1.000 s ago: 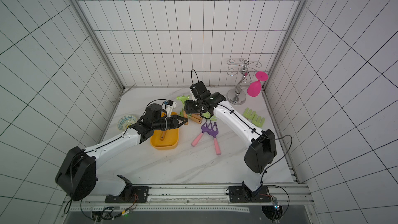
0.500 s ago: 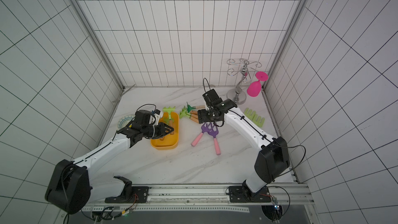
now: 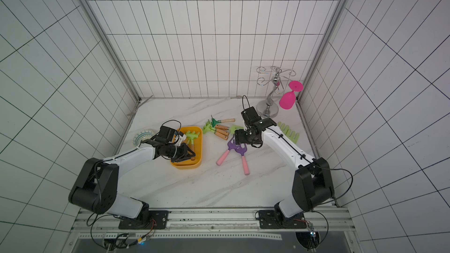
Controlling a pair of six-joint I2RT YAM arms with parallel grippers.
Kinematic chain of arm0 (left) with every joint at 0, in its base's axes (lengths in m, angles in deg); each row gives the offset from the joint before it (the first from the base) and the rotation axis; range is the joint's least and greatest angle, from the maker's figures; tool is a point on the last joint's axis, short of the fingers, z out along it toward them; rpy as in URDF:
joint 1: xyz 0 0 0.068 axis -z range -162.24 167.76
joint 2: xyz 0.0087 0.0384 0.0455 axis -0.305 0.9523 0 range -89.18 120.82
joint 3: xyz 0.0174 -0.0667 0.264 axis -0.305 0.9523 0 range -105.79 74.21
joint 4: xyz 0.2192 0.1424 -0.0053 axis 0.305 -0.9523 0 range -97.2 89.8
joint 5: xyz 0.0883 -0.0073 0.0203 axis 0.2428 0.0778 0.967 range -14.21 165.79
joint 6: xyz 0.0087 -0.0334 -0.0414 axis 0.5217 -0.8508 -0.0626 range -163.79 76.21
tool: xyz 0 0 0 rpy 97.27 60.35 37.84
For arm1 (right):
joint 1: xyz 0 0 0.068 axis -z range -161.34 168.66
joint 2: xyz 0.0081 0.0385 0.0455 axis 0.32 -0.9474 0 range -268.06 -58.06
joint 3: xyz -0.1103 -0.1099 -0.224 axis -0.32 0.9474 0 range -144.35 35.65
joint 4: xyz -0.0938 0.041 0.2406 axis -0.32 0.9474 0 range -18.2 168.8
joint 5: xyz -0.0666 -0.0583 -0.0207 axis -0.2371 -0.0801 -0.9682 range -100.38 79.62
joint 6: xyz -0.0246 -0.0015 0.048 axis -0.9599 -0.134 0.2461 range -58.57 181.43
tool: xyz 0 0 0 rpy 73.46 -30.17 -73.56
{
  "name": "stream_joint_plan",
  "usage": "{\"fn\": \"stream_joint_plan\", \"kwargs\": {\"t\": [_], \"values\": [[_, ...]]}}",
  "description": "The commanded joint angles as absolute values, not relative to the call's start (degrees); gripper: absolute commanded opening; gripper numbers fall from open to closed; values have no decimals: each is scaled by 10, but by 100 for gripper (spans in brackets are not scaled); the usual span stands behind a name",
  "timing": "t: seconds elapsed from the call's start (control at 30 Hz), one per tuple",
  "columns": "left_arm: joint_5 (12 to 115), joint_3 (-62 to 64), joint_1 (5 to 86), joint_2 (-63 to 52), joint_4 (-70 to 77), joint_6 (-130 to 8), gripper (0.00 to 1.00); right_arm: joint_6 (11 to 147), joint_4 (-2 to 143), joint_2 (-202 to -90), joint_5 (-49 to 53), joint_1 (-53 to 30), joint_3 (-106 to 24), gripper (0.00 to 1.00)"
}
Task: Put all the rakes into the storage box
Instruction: Place the rake in the storage box.
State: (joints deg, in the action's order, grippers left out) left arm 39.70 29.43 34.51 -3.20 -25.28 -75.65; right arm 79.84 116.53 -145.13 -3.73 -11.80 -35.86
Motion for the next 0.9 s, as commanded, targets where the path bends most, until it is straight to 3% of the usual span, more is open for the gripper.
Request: {"fn": "stream_joint_plan", "kwargs": {"t": [0.0,0.37,0.7,0.87], "values": [[376,282,343,-15,-239,-745,15,789,1158,-1440,-31,-108,-341,81],[361,198,338,72,-291,-724,18,776,1159,-1486,-23,-103,-362,81],[408,187,337,62,-326,-723,45,772,1166,-1527,-42,-103,-392,83],[431,174,338,43,-341,-715,53,775,1177,-1534,-67,-89,-411,84]]}}
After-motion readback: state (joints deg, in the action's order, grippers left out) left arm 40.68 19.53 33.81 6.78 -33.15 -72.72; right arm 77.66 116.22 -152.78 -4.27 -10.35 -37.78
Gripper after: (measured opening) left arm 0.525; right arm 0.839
